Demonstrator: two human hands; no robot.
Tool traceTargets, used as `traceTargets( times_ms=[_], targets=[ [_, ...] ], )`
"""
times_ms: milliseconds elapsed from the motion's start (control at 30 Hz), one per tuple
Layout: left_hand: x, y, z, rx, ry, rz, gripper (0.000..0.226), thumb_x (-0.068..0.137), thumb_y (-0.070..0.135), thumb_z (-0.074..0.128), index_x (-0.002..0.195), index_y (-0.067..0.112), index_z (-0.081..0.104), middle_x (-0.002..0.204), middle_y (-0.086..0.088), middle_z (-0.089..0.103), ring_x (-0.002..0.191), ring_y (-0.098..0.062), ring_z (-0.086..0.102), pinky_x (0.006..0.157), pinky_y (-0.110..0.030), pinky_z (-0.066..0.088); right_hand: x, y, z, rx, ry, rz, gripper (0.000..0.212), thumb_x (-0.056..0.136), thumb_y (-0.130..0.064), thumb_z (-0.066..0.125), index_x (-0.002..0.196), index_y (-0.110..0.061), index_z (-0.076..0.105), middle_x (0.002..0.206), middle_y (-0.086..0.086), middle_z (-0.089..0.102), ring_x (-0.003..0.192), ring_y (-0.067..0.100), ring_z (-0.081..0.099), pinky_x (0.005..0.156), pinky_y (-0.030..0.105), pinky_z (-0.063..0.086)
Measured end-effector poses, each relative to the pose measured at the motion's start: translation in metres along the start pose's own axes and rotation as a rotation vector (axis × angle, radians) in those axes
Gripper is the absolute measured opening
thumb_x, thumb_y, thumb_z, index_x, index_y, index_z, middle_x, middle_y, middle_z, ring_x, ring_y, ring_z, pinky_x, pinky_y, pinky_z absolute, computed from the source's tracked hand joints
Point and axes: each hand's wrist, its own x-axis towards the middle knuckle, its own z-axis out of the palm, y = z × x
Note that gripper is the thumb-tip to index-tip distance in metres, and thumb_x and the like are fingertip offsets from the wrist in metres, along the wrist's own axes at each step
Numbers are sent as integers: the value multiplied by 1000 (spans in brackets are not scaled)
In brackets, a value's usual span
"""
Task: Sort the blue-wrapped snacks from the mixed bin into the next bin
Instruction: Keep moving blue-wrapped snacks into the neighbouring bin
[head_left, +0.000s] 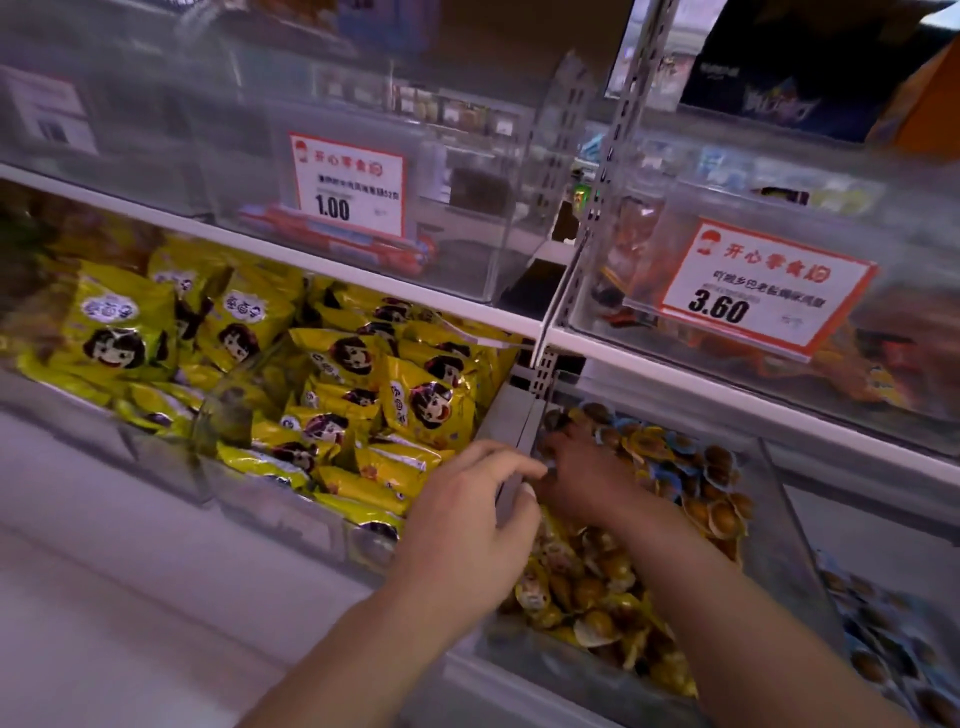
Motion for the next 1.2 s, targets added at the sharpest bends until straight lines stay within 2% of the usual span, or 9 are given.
traceTargets(
  times_ms=[133,267,433,633,833,967,1033,1100,1200],
  targets=[
    [-3,1,-3,-40,-2,19,28,87,33,48,104,33,70,107,24,57,101,3,57,87,-27,50,-33,15,-4,102,130,-188,27,86,-25,70,111,-28,63,116,-1,52,110,22,57,83,23,40],
    [-6,5,-1,-51,22,65,26,90,33,49,106,33,69,108,24,56,104,3,57,88,-21,49,-61,45,-29,465,170,-38,34,80,-10,74,99,-37,68,107,-12,63,99,8,61,72,11,44],
    [-12,22,22,-51,-29,111,27,92,35,47,111,35,66,114,29,52,110,5,53,89,-11,44,-84,48,-44,1421,350,245,12,91,-5,59,85,-11,68,70,9,59,61,22,53,51,23,42],
    [-7,37,62,-43,-179,127,53,90,69,39,140,52,32,138,32,34,123,10,39,95,-16,38,-122,51,-51,2199,121,241,12,87,-17,45,84,-7,50,71,13,49,57,22,47,48,24,44],
    [-6,54,106,-8,-259,204,71,76,72,57,140,55,32,135,35,32,120,14,41,96,-9,35,-155,53,-49,2260,116,336,35,81,-28,52,58,-8,70,66,11,62,53,19,54,52,25,47],
    [-3,63,126,-30,-192,249,60,77,67,58,133,51,44,133,31,39,121,11,46,95,-3,35,-168,60,-52,2300,168,340,33,93,-26,55,80,-7,78,104,21,73,91,32,70,81,36,52],
    [0,65,134,-109,-165,242,58,75,63,64,129,50,50,130,28,45,121,7,49,97,-6,37,-173,69,-55,2294,185,329,28,94,-21,55,106,-1,71,115,25,69,100,36,67,74,33,53],
    [2,70,142,-201,-147,209,61,70,55,74,127,48,56,129,26,49,123,3,52,101,-14,41,-177,79,-57,2229,243,301,22,96,-14,53,108,-1,66,103,23,66,84,30,65,54,27,48],
    [0,79,153,-339,-170,135,65,64,47,86,123,47,59,128,19,56,119,-5,58,98,-29,48,-182,91,-61,2144,296,286,23,96,-11,51,110,-1,65,101,23,69,81,30,70,53,27,46]
  ],
)
